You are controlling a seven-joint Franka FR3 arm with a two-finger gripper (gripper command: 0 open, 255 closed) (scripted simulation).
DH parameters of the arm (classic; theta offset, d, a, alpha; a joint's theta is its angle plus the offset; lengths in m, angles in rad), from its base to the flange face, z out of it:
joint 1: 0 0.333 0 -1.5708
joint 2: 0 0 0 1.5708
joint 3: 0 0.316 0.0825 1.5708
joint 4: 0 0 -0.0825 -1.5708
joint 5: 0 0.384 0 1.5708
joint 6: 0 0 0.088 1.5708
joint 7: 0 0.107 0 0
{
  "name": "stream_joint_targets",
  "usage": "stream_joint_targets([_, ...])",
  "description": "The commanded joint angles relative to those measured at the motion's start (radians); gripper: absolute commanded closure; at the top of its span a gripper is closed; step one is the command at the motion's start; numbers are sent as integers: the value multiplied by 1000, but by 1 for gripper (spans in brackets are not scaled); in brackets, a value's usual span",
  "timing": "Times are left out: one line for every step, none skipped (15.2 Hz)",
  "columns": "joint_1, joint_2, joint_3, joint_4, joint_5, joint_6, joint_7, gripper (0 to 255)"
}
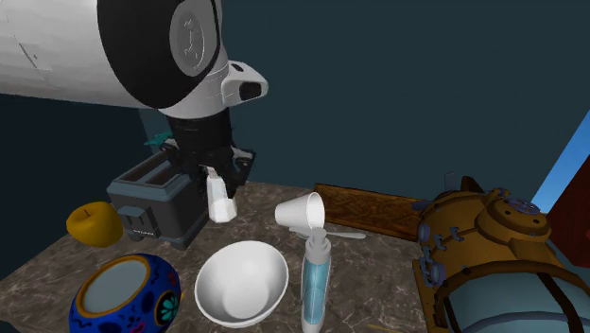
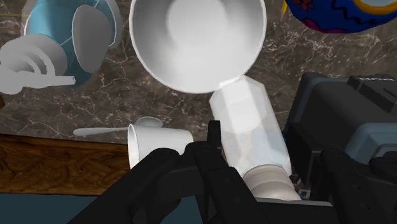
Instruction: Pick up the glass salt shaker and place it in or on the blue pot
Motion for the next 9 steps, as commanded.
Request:
stream_joint_targets([17,-43,50,-29,14,-12,58,255])
stream_joint_targets([28,-63,75,-42,22,-18,85,255])
stream_joint_targets([39,-82,99,-54,31,-24,113,255])
stream_joint_targets([52,-99,125,-64,42,-31,141,255])
stream_joint_targets([65,-116,150,-73,52,-37,169,255])
stream_joint_targets([79,-130,175,-80,64,-43,197,255])
stream_joint_targets([94,-143,200,-86,76,-49,226,255])
stream_joint_targets([110,-154,226,-90,88,-55,255,255])
stream_joint_targets([125,-164,252,-94,101,-60,283,255])
